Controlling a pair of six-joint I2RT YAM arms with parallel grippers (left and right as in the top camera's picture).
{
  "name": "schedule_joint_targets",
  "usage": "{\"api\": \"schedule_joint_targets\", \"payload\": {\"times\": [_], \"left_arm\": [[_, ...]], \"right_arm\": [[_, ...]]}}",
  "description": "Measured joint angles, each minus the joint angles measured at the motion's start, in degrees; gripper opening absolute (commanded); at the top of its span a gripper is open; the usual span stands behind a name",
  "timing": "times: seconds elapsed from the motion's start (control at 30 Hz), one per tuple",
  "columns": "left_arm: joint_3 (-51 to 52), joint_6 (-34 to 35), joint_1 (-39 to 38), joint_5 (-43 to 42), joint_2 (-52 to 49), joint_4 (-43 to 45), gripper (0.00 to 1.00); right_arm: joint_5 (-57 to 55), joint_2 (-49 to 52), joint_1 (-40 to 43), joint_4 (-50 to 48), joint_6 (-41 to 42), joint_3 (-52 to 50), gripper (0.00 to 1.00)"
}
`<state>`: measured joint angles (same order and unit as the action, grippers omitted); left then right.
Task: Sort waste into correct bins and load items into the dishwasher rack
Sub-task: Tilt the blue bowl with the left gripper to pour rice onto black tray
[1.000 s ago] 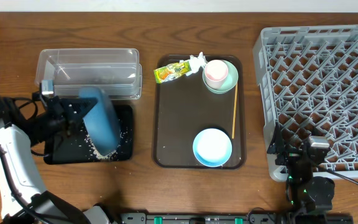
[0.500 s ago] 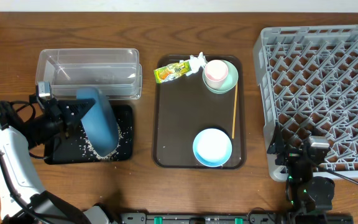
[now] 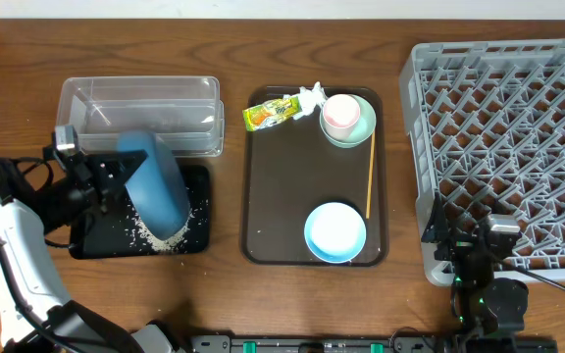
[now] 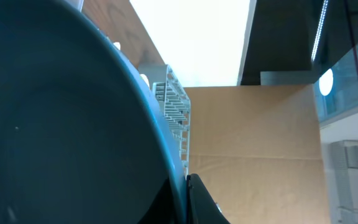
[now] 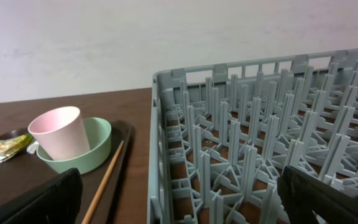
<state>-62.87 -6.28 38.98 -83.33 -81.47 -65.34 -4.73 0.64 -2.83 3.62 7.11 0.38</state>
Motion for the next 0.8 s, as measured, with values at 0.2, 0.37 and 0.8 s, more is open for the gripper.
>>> {"api": "schedule_joint_targets", "payload": {"times": [0.2,0.37,0.8], "left_arm": [[0.00,0.00,0.26,-0.50,0.00,-2.97,0.06],[0.04,-2.38,0.31,-0.24,0.00,-3.87,0.06],[0.07,-5.75,0.35,0.98,0.04,-4.70,0.06]], "right_arm": [[-0.02,0.00,0.00,-0.02,0.00,0.00,0.99],[0.00,0.00,0.00,0.00,0.00,0.00,0.99],[0.00,0.00,0.02,0.00,0.00,0.00,0.99]]}}
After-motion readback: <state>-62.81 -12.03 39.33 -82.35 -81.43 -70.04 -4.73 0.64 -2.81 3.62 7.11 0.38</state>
